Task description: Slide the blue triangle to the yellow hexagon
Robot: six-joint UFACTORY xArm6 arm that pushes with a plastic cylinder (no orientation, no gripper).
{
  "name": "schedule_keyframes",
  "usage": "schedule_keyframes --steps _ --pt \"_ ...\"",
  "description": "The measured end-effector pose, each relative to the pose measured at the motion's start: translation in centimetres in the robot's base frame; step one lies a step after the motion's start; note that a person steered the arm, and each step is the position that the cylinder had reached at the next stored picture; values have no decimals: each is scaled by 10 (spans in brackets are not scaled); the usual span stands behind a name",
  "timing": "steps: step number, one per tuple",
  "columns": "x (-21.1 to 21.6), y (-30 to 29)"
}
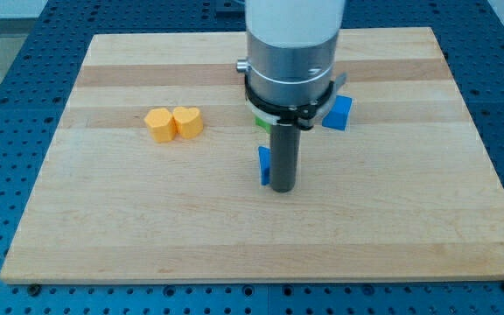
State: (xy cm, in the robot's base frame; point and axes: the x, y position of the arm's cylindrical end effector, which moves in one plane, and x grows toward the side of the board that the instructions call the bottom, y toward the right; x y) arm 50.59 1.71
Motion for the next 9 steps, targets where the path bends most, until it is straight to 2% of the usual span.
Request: schedule_keyframes --steps 4,6,9 --pt "-54 0" --pt "-56 -9" --pt "-56 -76"
